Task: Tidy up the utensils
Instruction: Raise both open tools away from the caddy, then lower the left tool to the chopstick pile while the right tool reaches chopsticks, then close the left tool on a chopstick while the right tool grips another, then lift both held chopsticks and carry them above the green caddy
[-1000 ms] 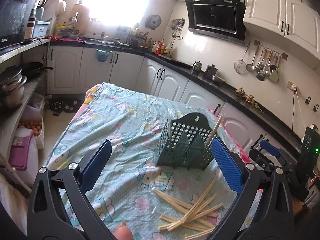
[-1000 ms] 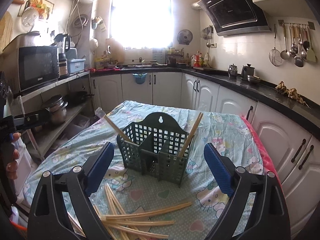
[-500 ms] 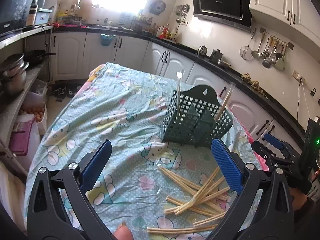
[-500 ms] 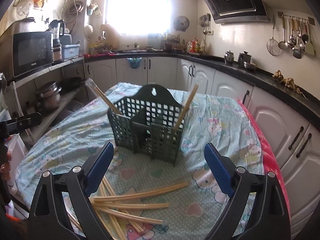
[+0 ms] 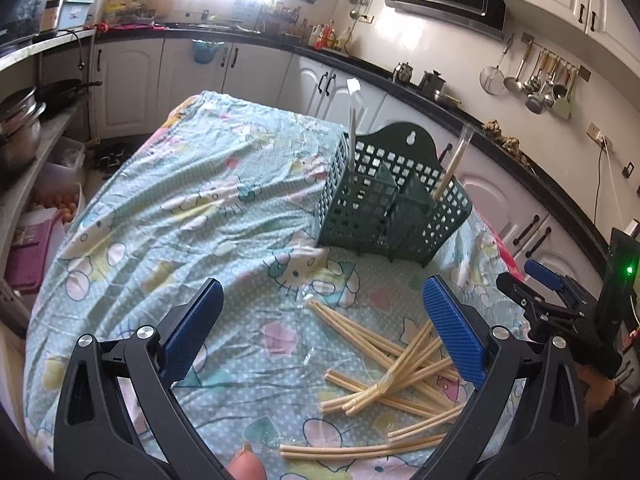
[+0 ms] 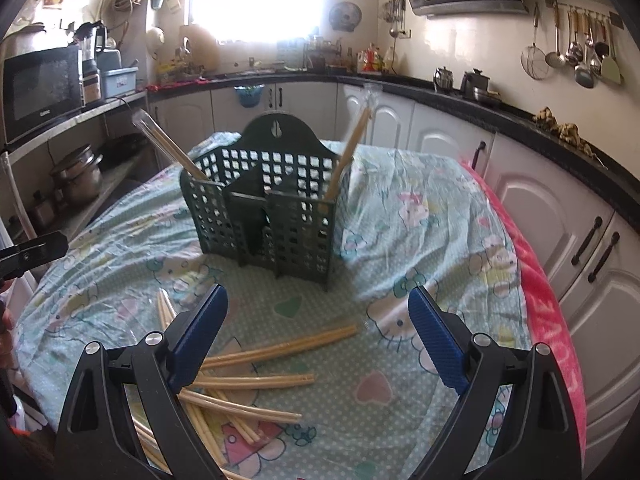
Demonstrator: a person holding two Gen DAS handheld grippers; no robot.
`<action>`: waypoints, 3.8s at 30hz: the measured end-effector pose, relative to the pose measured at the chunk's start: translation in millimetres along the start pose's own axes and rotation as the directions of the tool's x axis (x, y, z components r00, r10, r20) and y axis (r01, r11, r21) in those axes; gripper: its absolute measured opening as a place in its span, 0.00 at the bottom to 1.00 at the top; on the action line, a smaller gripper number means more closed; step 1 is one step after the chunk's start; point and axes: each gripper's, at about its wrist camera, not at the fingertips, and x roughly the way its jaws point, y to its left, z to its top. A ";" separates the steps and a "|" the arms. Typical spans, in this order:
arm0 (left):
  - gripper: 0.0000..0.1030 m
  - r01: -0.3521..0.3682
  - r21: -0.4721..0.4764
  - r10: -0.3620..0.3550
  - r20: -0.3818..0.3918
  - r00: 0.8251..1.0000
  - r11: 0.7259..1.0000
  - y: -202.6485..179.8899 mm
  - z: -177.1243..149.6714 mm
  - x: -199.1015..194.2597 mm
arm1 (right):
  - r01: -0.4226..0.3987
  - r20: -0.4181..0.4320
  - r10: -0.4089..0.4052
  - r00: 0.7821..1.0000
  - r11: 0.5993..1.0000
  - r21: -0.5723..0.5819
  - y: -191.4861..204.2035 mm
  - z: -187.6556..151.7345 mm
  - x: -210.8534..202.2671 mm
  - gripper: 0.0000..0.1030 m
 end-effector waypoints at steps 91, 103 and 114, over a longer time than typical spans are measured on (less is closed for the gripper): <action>0.01 0.173 -0.223 -0.175 0.011 0.985 0.959 43.2 44.1 9.6 | -0.310 0.040 0.307 0.951 0.940 0.141 17.2 74.1 -3.9 0.01; 0.01 0.248 -0.121 -0.242 0.064 0.968 0.961 7.8 64.8 -17.2 | -0.372 0.093 0.365 0.926 0.925 0.072 34.9 89.1 -34.2 0.01; 0.01 0.321 -0.024 -0.318 0.083 0.944 0.947 -32.2 90.4 -28.4 | -0.364 0.180 0.358 0.916 0.931 -0.001 37.9 106.2 -70.4 0.01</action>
